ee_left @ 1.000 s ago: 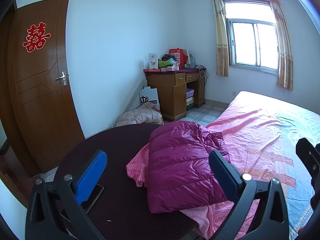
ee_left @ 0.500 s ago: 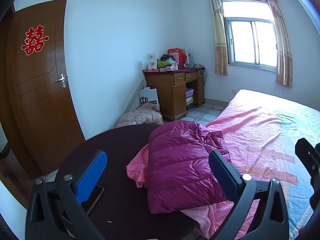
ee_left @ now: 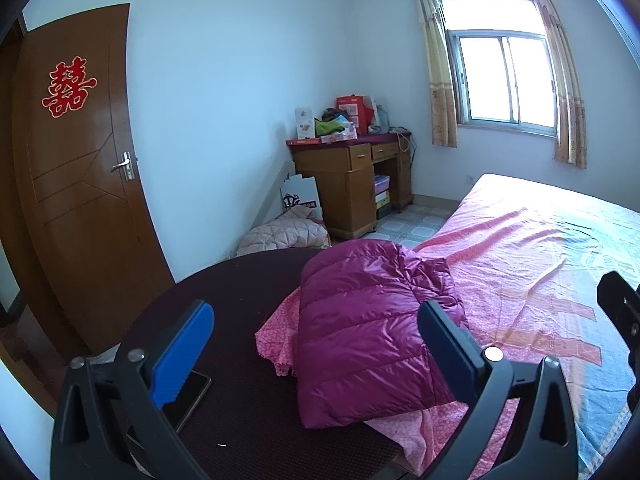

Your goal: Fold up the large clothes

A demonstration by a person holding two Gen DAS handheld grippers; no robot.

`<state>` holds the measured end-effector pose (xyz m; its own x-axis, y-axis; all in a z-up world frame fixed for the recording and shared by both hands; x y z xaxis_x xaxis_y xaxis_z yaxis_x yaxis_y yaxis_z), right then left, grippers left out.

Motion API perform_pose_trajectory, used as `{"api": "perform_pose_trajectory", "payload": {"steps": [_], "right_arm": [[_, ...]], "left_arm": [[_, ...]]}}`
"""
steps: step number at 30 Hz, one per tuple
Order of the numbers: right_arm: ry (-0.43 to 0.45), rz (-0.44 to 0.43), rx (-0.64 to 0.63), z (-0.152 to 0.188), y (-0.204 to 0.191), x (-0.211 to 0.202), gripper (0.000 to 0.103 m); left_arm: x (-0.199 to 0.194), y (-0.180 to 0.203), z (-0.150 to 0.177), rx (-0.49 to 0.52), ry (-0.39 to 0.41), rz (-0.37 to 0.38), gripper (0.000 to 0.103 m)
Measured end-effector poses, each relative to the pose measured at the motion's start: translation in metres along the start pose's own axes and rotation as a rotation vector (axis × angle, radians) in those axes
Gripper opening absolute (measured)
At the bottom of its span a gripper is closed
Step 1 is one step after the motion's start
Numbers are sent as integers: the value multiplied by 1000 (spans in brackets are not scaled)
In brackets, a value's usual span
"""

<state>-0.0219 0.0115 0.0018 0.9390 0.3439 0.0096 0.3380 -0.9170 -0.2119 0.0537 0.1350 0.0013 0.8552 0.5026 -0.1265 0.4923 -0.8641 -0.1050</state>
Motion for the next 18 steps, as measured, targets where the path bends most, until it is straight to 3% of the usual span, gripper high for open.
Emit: {"api": "perform_pose_trajectory", "payload": {"steps": [18], "right_arm": [[-13,6,11,4,2,4,93]], "left_arm": [[8,2,6,-3,-25,11,103]]}}
Point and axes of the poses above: each gripper's, at about its wrist camera, not at the fingertips, and x roughly the way its jaws point, y to its right, z to its underside, the point moved 3 cm from there along x, roughly the way its jaws point, and after that the axes turned 15 degrees about y, right-handed, at the moved point
